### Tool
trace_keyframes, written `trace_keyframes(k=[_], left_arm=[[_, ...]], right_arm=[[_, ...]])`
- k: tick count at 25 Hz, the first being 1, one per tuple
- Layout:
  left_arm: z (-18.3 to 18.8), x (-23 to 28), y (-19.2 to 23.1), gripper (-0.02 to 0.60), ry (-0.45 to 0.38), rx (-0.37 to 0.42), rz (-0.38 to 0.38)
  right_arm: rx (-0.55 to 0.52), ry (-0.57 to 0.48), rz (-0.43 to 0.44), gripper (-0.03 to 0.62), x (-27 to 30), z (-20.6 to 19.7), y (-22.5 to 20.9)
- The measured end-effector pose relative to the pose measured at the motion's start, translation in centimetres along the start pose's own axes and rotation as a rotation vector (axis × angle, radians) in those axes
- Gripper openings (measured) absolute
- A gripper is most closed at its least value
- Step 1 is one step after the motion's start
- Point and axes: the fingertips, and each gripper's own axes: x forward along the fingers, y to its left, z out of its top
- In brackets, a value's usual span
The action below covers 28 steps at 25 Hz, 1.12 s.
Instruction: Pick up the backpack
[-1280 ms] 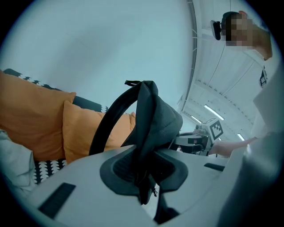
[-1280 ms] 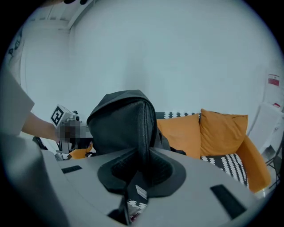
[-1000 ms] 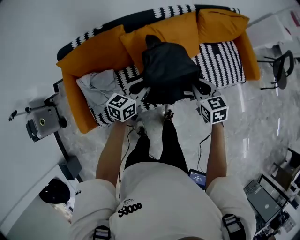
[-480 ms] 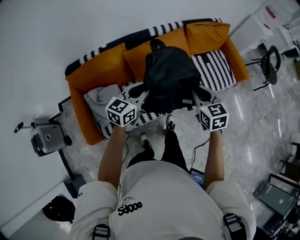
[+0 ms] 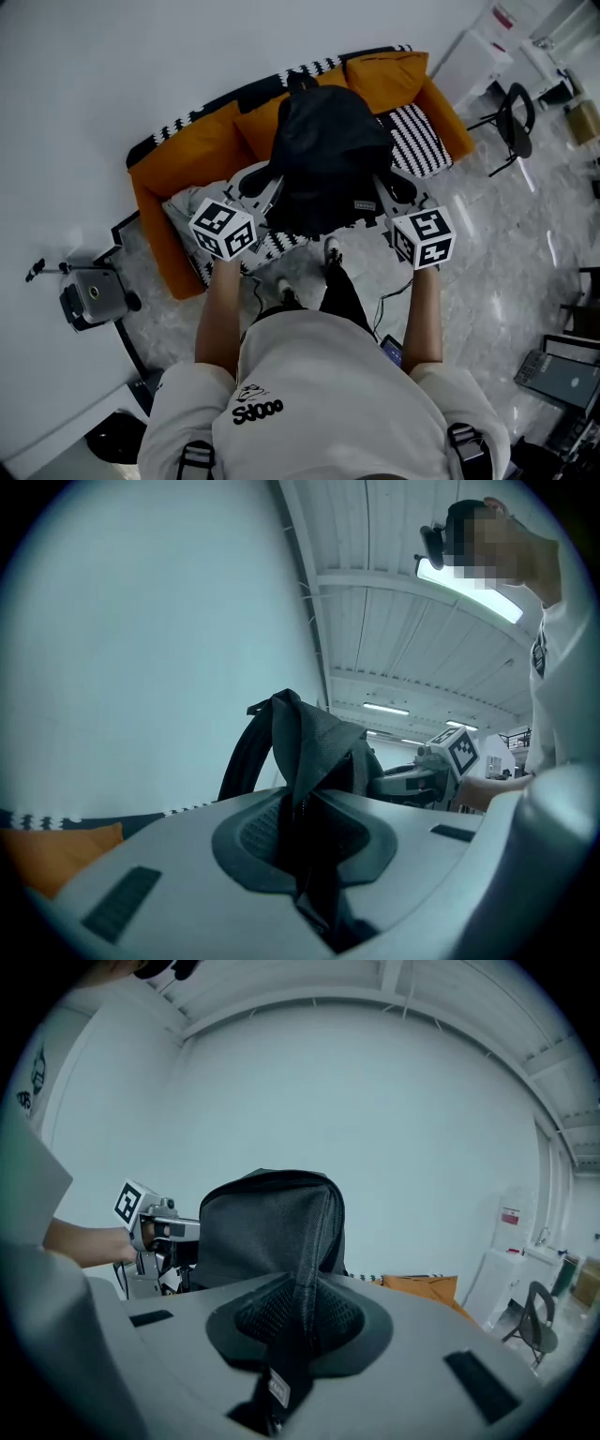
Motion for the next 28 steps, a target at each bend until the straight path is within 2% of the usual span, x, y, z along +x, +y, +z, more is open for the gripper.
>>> trace_keyframes(k=[6,14,21,28], left_arm=[[3.9,-2.3,-3.3,0.057,-0.057,0.068,-0.018],[7.7,-4.7,-6.6,0.057,-0.134,0.115,-0.014],[9.2,-9.0,-7.1,0.055,-0.167,0.136,-0.032],[10.1,-9.4,-7.7,0.056,-0.158,0.173,-0.03]], right_arm=[[-0.021,-0.083,-0.019,0.077,-4.2,3.2,1.8],[-0.077,-0.174,-0.04,0.074,-8.7,6.7,3.7],[-0.119,-0.239,-0.048,0.074,-10.4,8.7,7.9],[-0.107,-0.252,-0.028,0.072,-10.7,9.0,8.1]])
